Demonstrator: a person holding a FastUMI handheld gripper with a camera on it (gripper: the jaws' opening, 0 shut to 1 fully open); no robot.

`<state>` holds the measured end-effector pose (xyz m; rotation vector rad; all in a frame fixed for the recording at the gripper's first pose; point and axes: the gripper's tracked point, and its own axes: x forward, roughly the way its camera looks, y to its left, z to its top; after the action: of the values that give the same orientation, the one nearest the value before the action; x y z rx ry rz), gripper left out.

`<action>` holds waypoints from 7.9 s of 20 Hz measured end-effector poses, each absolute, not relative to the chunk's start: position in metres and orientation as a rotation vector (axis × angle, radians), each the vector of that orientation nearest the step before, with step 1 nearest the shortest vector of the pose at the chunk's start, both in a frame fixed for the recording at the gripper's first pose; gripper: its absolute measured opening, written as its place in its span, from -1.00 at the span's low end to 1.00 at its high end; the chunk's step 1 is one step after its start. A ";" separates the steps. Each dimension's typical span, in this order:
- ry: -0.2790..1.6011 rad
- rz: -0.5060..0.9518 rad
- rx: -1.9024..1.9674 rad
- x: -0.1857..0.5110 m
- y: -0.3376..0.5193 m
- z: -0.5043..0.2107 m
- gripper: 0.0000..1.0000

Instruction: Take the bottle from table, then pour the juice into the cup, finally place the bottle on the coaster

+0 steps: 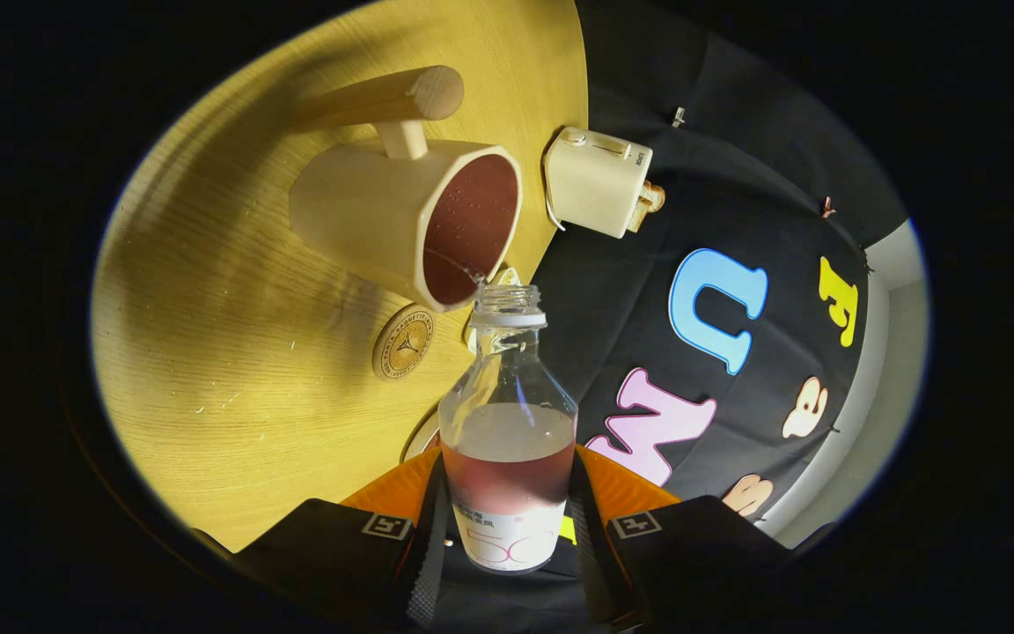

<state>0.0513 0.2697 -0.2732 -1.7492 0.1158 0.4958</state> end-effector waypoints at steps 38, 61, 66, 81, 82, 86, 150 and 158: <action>-0.013 0.539 -1.932 0.056 0.287 -0.256 0.33; 0.056 0.538 -1.775 0.050 0.281 -0.249 0.33; 0.174 0.531 -1.465 0.039 0.280 -0.262 0.34; 0.302 0.499 -0.364 0.045 0.289 -0.253 0.34; 0.298 0.489 -0.300 0.052 0.287 -0.248 0.35; 0.284 0.453 -0.109 0.082 0.276 -0.238 0.34; 0.208 0.195 0.076 0.079 0.128 -0.135 0.95; 0.148 0.199 0.068 0.048 0.100 -0.093 0.95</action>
<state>0.0476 0.0998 -0.0927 0.0682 0.1482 0.1988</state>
